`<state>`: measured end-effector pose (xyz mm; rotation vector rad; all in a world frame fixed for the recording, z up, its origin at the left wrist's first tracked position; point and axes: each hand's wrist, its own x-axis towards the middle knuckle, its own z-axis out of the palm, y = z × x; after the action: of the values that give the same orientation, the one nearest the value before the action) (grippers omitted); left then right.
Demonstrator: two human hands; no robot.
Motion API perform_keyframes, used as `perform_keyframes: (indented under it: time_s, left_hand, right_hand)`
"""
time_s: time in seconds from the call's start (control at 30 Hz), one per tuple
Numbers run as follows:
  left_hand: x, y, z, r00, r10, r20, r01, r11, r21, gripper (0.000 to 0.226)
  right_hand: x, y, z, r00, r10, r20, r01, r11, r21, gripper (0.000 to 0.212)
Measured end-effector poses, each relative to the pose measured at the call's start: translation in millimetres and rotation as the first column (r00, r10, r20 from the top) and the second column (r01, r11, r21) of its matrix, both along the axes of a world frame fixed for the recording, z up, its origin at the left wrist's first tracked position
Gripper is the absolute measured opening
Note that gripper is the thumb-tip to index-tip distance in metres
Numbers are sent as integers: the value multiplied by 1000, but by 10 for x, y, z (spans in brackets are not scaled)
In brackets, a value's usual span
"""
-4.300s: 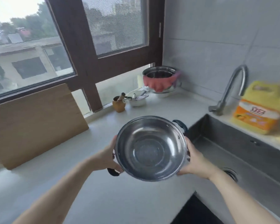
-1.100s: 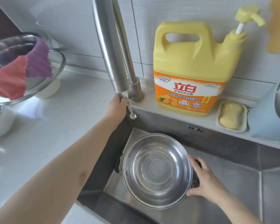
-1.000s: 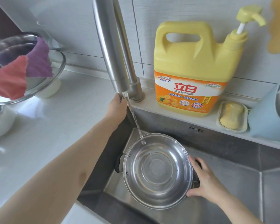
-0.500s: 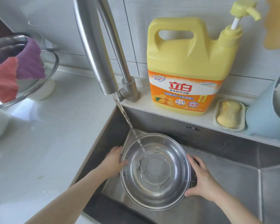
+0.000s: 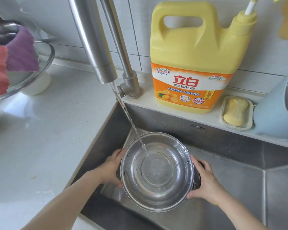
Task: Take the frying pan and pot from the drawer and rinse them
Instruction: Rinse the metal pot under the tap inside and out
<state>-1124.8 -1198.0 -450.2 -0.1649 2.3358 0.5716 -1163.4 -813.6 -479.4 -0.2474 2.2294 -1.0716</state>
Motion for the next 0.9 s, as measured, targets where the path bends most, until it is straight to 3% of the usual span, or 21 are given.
perform_keyframes:
  time_s: [0.17, 0.4, 0.6, 0.73, 0.9]
  left_hand:
    - [-1, 15, -31, 998, -44, -52, 43, 999, -26, 155]
    - [-37, 104, 537, 987, -135, 83, 136, 991, -5, 165]
    - [-229, 210, 1913, 978, -210, 5, 208, 963, -171, 128]
    - [-278, 123, 2741, 963, -258, -83, 233, 944, -234, 132]
    - [-6, -202, 3012, 913, -276, -301, 217, 952, -215, 149]
  right_hand:
    - [-19, -19, 9, 999, -11, 51, 10, 1000, 14, 139]
    - [-23, 177, 413, 990, 33, 135, -41, 998, 57, 138]
    - [135, 142, 1171, 986, 29, 165, -9, 992, -122, 122]
    - [265, -88, 1566, 996, 5, 90, 14, 978, -210, 126]
    - [246, -247, 2030, 987, -58, -150, 27, 978, -205, 139]
